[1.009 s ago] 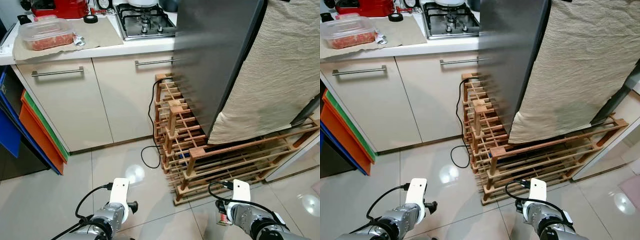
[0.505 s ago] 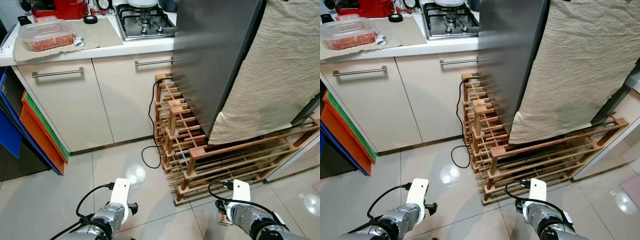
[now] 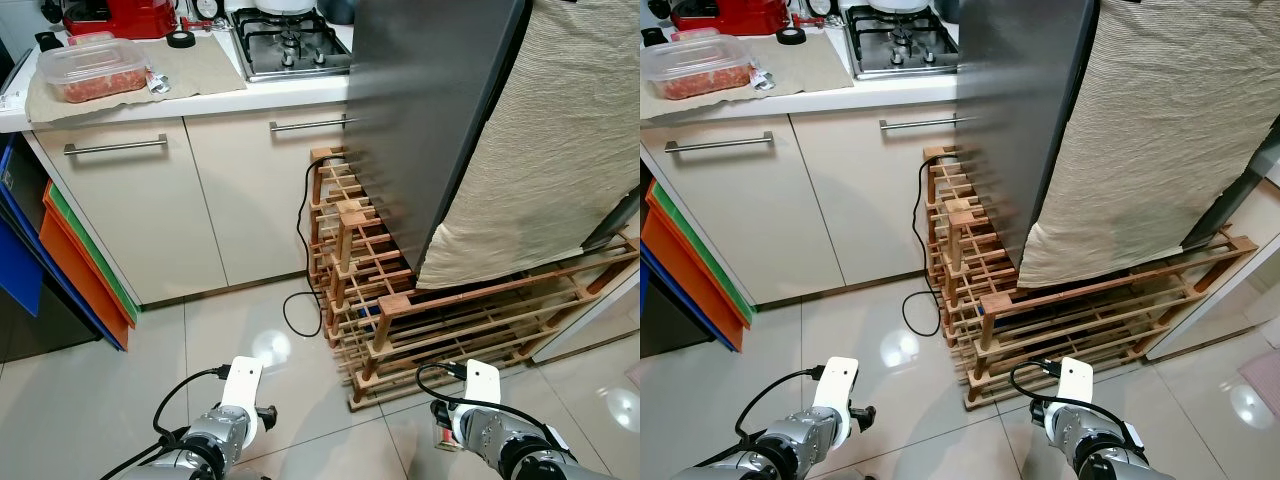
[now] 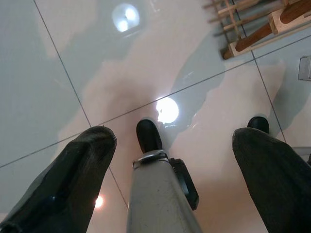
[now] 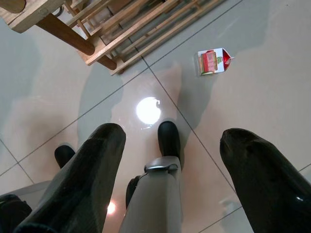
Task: Restocking fridge
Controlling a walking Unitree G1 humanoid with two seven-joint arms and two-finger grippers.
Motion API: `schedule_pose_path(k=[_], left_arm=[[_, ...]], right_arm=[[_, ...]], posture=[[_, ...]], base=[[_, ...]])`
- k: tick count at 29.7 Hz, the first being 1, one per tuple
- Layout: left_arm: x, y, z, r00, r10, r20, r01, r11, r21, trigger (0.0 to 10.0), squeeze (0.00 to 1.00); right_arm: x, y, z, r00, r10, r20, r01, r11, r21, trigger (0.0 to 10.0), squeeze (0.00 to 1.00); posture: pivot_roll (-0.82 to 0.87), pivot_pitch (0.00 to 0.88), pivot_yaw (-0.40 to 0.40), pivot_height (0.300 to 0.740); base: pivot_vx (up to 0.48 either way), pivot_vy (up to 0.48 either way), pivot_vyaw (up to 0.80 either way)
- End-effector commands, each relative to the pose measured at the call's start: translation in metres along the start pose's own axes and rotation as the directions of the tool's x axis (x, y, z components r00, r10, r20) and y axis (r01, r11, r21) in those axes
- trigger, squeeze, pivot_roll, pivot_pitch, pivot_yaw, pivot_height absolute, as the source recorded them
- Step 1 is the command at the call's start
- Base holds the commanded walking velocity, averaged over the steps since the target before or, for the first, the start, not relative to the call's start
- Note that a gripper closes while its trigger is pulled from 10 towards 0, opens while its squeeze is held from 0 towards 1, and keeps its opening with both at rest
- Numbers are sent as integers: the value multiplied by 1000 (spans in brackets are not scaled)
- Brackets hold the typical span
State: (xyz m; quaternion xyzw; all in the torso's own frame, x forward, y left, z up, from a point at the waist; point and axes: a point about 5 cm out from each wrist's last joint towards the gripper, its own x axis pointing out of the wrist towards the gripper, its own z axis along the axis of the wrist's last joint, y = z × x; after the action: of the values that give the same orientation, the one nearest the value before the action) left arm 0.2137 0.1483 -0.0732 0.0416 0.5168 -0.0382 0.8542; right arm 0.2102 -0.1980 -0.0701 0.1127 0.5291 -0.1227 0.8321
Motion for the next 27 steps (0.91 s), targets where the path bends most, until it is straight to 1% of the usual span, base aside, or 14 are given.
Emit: schedule_pose_path(k=[1,11,27], left_arm=[[0,0,-1,1000,0,-5,0,1000,7,10000,0],[0,0,-1,1000,1,-5,-1,1000,15,10000,0],[0,-1,0,1000,1,0,-1,1000,0,10000,0]], right_arm=[[0,-2,0,1000,-6,2,6,1000,-5,10000,0],[0,-3,1,1000,-2,2,2,1000,-18,10000,0],[0,-3,2,1000,-11,4,11,999,-39,10000,0]], posture=[[53,0,-4,740],[49,0,2,740],[49,0,-12,740]], base=[[0,0,0],[0,0,0],[0,0,0]])
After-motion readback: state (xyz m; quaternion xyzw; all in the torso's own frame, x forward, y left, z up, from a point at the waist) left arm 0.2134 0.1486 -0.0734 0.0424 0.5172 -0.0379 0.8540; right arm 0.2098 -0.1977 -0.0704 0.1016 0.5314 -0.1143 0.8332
